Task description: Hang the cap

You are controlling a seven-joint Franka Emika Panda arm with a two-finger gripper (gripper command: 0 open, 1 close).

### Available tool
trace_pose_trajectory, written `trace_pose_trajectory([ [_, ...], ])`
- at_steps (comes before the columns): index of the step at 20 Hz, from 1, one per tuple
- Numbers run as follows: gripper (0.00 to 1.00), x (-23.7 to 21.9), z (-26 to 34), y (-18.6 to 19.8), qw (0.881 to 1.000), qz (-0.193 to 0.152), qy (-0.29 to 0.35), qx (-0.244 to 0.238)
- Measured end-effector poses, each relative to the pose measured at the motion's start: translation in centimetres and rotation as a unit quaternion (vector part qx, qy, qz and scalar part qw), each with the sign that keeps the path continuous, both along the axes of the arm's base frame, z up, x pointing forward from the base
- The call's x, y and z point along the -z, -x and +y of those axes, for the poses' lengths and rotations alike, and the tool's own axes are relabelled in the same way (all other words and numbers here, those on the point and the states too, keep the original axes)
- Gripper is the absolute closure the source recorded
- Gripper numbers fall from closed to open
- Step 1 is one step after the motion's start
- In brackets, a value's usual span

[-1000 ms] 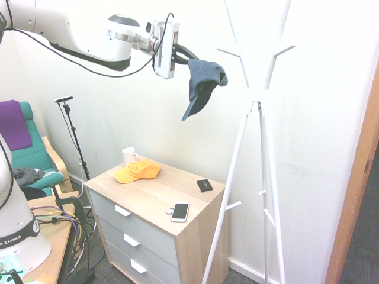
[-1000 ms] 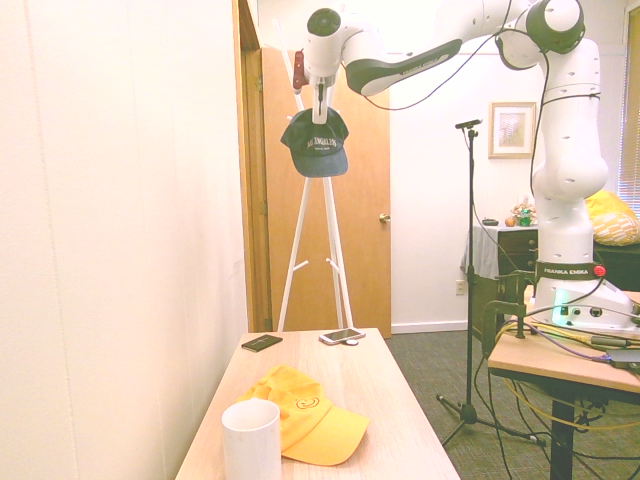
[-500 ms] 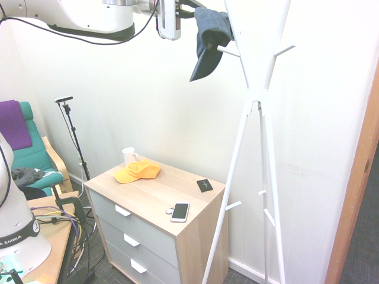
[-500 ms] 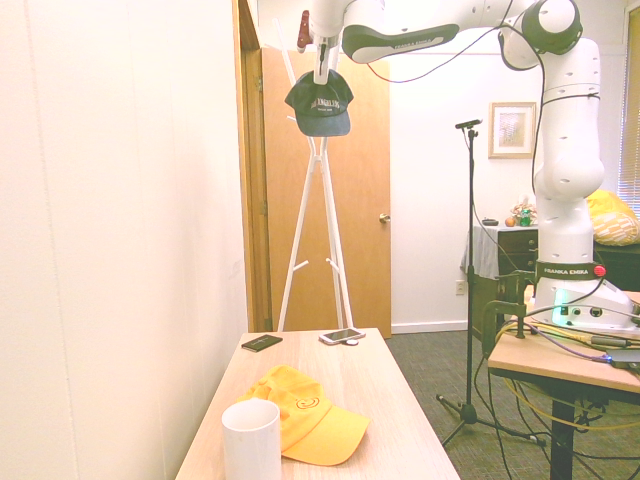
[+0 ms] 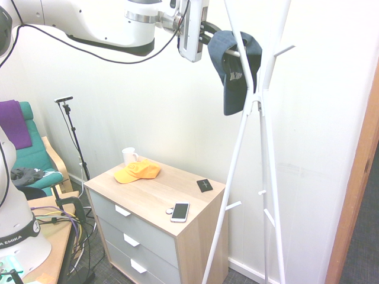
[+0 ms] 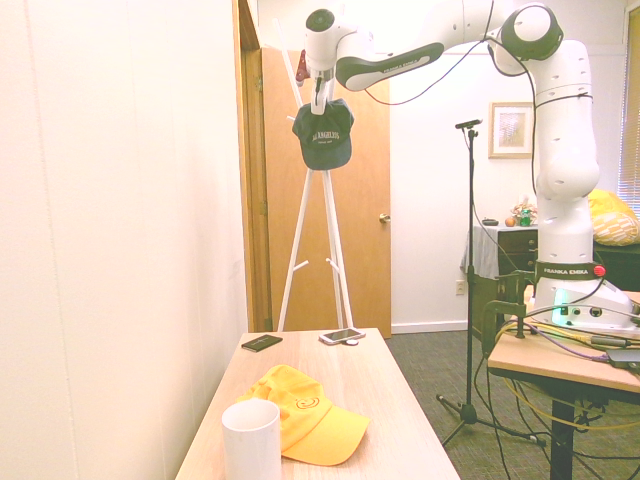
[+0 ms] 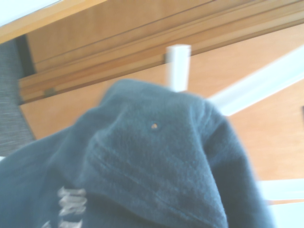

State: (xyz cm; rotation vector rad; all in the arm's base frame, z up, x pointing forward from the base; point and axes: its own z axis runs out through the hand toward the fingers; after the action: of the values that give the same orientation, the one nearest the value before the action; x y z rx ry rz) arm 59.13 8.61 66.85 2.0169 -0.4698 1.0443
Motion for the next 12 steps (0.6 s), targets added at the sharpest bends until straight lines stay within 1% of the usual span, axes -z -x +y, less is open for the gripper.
trace_pose_trajectory([
  [7, 0.0, 0.73, -0.12, -0.11, 1.0, 0.004, -0.021, 0.0],
  [12, 0.0, 0.78, -0.25, -0.12, 1.0, 0.004, -0.022, 0.001],
])
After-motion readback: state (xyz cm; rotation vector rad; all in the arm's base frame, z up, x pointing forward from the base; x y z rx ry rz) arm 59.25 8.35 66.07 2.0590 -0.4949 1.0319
